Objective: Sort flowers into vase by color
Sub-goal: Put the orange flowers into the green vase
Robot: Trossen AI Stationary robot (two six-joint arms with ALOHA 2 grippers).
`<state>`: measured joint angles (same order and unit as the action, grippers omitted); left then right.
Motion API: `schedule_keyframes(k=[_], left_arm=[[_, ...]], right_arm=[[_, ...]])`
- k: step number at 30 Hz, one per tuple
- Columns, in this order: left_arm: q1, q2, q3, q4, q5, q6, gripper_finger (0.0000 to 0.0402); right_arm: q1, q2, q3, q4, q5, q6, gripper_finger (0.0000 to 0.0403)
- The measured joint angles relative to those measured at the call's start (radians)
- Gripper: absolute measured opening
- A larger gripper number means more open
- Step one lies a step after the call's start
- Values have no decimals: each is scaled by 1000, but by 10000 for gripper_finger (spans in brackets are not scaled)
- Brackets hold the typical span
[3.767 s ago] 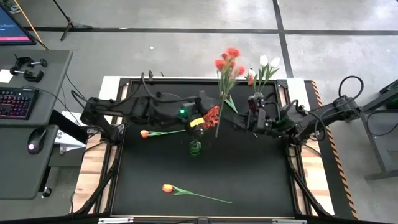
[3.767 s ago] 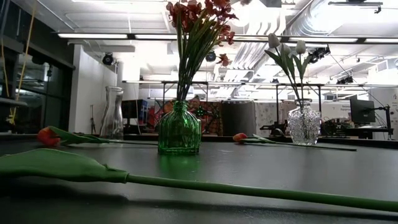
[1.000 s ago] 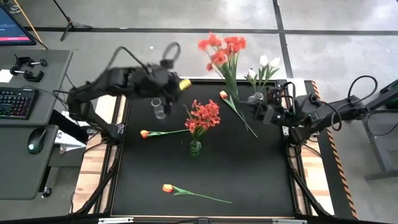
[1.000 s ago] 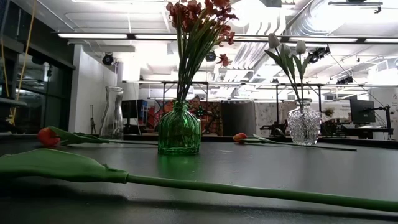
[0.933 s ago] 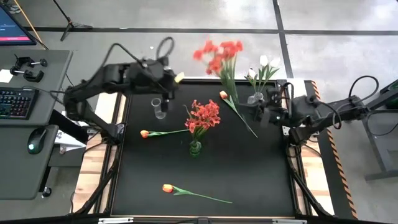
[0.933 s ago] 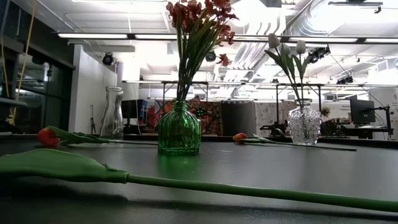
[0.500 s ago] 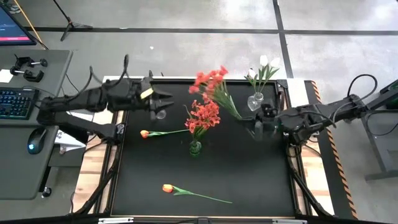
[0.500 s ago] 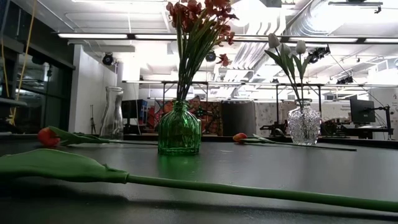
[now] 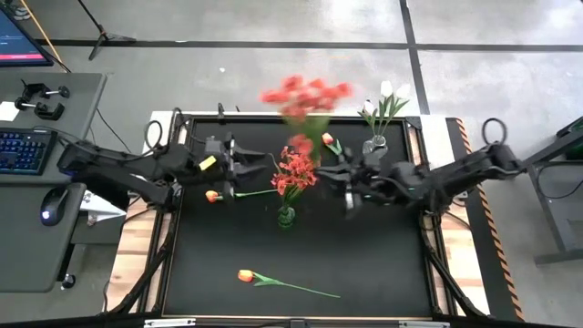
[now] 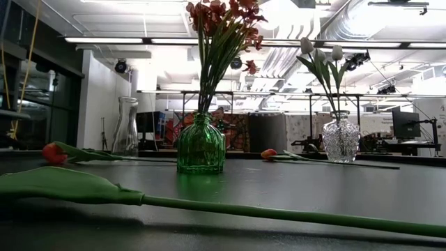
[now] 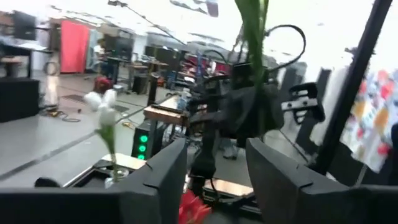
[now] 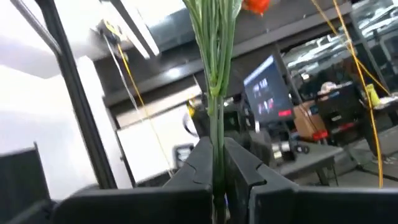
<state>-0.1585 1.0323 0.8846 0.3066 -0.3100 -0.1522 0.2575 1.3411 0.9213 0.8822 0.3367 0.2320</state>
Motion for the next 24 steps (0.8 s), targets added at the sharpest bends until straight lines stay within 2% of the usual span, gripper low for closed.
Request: schedule_keyframes(k=[6,12,16,20,24], left_arm=[[-3,99,99,-8,65,58,214],[-19,115,171,0,90,37,259],[-20,116,200,1,149,26,268],[-18,121,205,8,150,23,269],[-18,131,205,21,144,11,269]], right_arm=[[-14,175,161,-12,-84,-22,1],[-22,221,256,-83,-86,-78,1],[-41,225,292,-127,-106,-83,0],[-60,224,315,-180,-175,-79,0],[-63,225,330,-257,-189,-76,0]])
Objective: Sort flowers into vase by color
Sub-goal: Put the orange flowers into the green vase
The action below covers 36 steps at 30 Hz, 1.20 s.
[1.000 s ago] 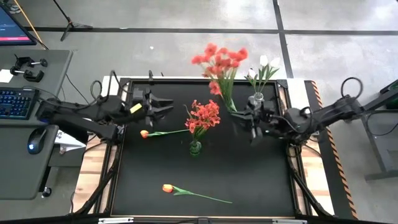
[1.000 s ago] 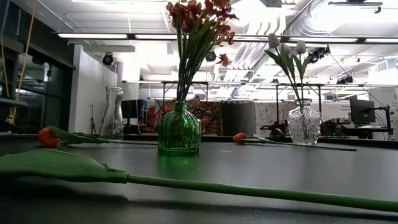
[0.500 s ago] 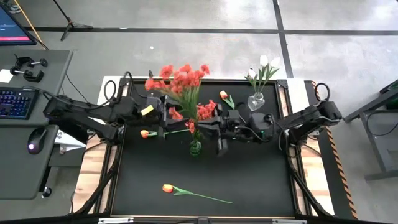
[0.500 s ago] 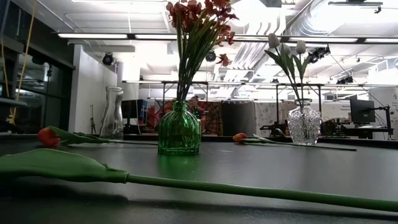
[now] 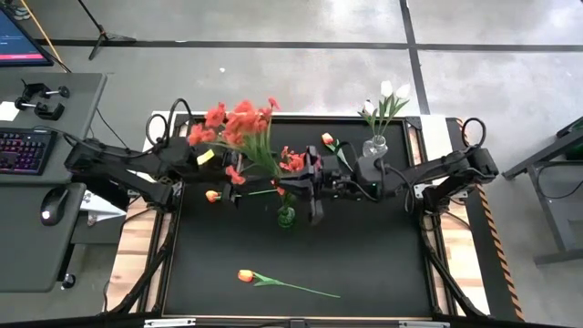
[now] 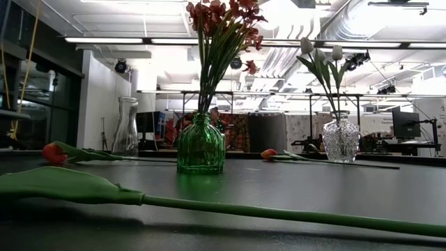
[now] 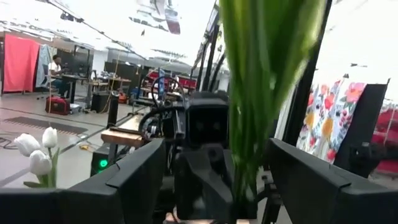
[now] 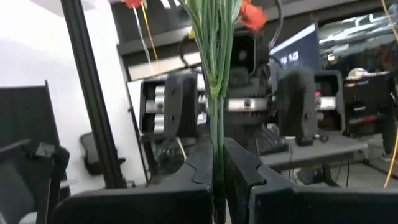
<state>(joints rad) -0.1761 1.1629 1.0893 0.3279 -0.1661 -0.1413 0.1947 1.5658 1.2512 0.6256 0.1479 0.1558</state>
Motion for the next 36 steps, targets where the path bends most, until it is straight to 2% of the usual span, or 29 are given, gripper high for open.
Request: schedule_keyframes(k=[7,12,17,22,23,26,29,33,36], left_arm=[[0,25,0,14,4,-31,265],[0,29,0,66,-1,-31,230],[11,29,0,61,-2,-31,152],[11,13,0,36,2,7,26],[12,5,0,27,-3,13,15],[22,-35,0,-27,-36,22,14],[34,-90,0,-117,-49,20,5],[41,-145,0,-252,-67,21,4],[40,-156,0,-295,-65,22,3]], right_arm=[[-1,0,4,-9,-2,0,0],[-1,0,4,-50,-2,5,0],[-1,1,4,-38,1,19,0],[-2,0,4,-36,10,21,17],[-2,0,4,-33,14,23,23],[-2,-2,6,-25,57,21,54],[-2,-15,31,-96,62,15,104],[1,-48,105,-337,84,0,185],[-5,-47,190,-549,88,0,239]])
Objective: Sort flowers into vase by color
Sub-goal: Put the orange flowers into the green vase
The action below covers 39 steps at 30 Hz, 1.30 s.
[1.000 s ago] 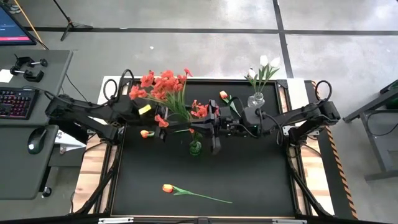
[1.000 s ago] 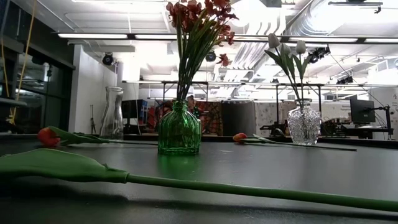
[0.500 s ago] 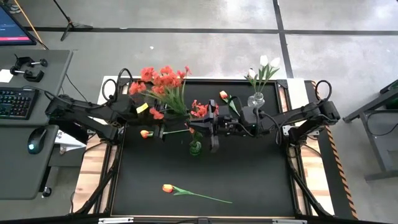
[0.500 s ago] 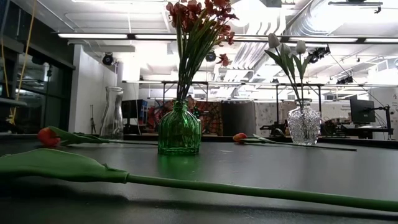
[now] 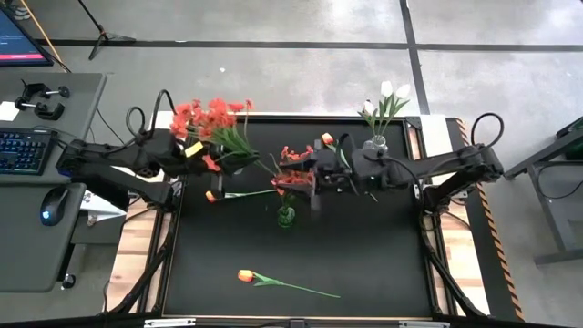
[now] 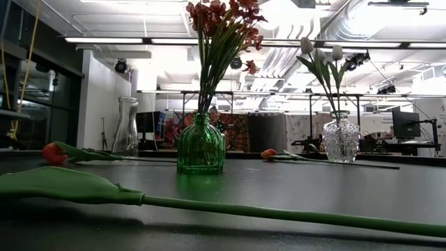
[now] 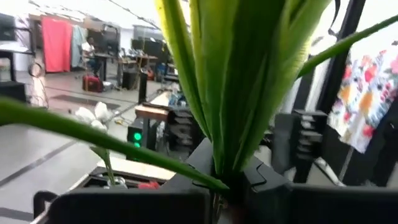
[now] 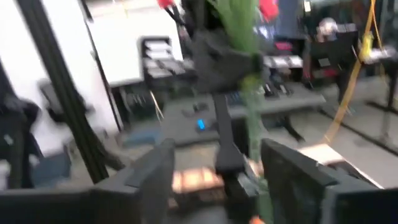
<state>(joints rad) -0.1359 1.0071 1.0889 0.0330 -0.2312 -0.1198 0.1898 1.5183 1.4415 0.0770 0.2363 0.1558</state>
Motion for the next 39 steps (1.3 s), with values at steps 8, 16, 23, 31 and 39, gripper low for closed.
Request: schedule_keyframes(k=[8,16,23,31,39], left_arm=[[0,77,18,-45,76,-15,1],[-2,132,100,-151,123,-8,1],[-2,155,101,-160,123,0,0],[-2,160,100,-152,122,1,0],[-2,160,100,-170,119,32,1]], right_arm=[[-22,93,158,-255,-11,-6,282],[-21,130,197,-254,-12,-25,258],[-21,130,200,-259,-12,4,197],[-21,131,200,-298,-12,26,133],[-22,131,200,-290,-12,8,52]])
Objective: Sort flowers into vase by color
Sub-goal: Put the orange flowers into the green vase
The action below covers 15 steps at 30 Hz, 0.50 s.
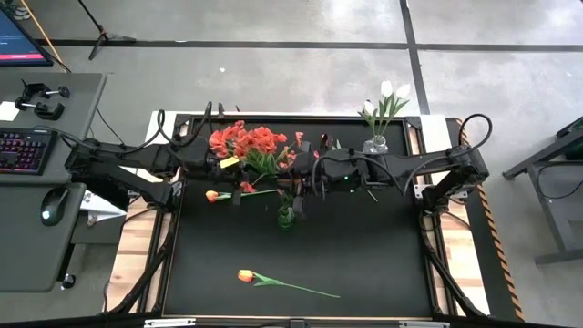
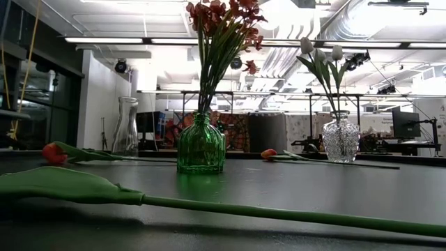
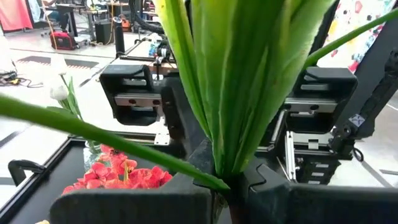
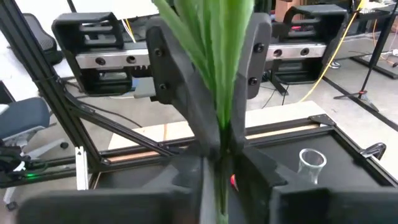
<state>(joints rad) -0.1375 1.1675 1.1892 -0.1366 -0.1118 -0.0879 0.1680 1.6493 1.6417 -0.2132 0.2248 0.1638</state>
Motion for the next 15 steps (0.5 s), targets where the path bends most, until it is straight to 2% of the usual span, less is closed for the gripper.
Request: schedule_keyframes(k=[3,8,15], left_arm=[[0,-1,0,1,0,-4,9],[0,-21,0,-18,-18,-10,47],[0,-113,0,-29,-58,-20,139]], right_arm=[[0,0,0,-1,0,10,10],[0,-12,0,-7,-1,20,4],[0,-70,0,-50,-16,45,2]])
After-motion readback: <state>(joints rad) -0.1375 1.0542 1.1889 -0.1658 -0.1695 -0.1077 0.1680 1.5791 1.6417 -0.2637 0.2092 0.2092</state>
